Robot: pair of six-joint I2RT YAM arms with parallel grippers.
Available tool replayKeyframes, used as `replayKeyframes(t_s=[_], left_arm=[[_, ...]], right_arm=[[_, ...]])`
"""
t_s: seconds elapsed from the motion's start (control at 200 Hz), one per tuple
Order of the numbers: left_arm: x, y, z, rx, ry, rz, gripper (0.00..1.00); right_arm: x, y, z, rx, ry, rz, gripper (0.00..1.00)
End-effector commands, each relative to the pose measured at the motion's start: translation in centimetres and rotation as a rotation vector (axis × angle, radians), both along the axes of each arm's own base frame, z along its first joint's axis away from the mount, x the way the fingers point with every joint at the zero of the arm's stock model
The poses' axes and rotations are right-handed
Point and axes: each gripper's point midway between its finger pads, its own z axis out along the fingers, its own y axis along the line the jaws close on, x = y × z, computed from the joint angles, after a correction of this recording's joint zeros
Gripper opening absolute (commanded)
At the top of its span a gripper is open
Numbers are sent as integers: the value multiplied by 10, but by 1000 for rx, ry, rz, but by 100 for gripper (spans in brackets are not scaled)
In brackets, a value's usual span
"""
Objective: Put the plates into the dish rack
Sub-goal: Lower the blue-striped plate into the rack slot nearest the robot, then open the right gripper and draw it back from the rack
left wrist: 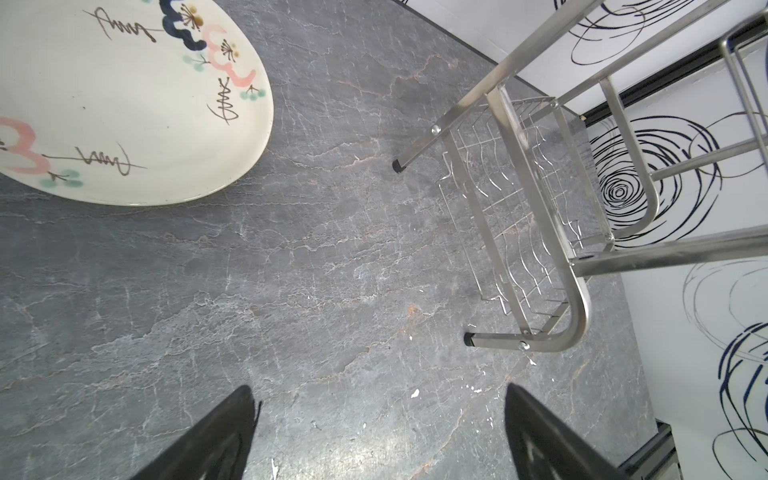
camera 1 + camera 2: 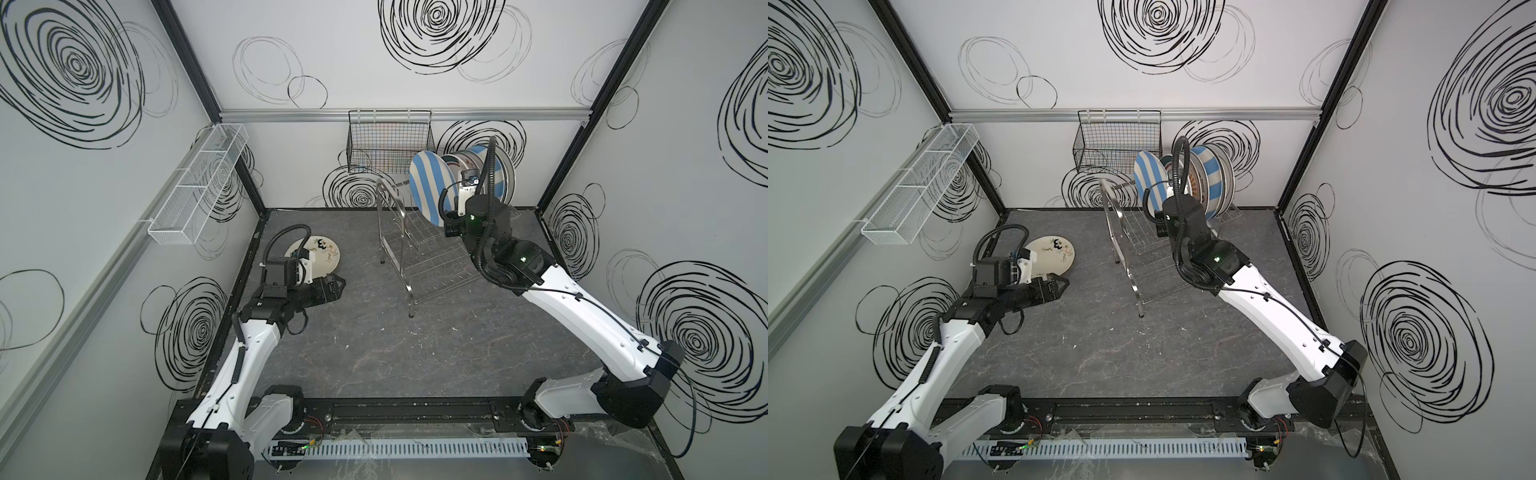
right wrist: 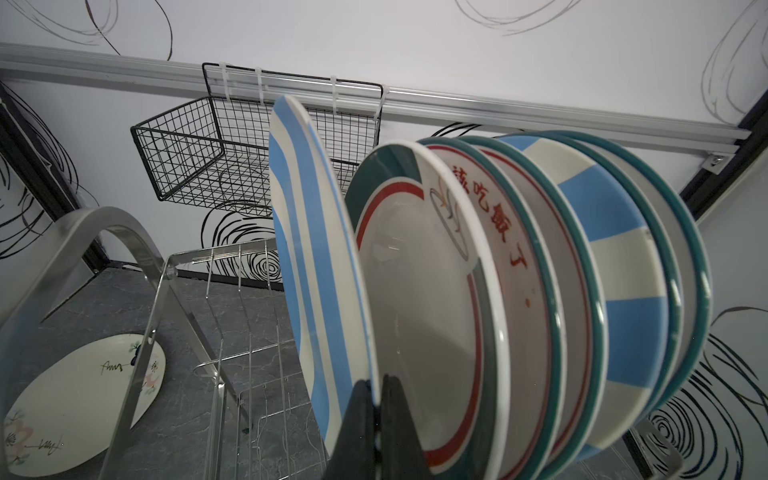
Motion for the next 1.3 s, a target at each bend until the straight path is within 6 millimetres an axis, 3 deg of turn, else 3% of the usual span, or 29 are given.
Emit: replayKeyframes(t_s=[0.0,0.14,0.265,0.42,0.8,0.951,1.126,1.296], left_arm=[[4,1,1,5,-24,-15,96],[5,1,0,6,-21,-16,96],[5,1,0,5,-23,-15,96],[5,1,-1,3,-20,-12,96],[17,9,15,35,-50,17,96],[28,16,26,70,-72,42,96],[48,25,34,107,-83,79,96],[70,38,32,181,-82,133,96]], right_arm=[[0,-12,15,48,-57,-48,0],[-4,-17,12,45,-52,-54,0],[-6,-18,12,46,-46,-50,13],[-9,-22,14,39,-44,-56,17],[-28,-19,48,58,-72,-7,47],[-47,-8,65,29,-80,12,61],[-83,1,90,56,-93,93,69],[-125,2,77,184,-50,315,72]])
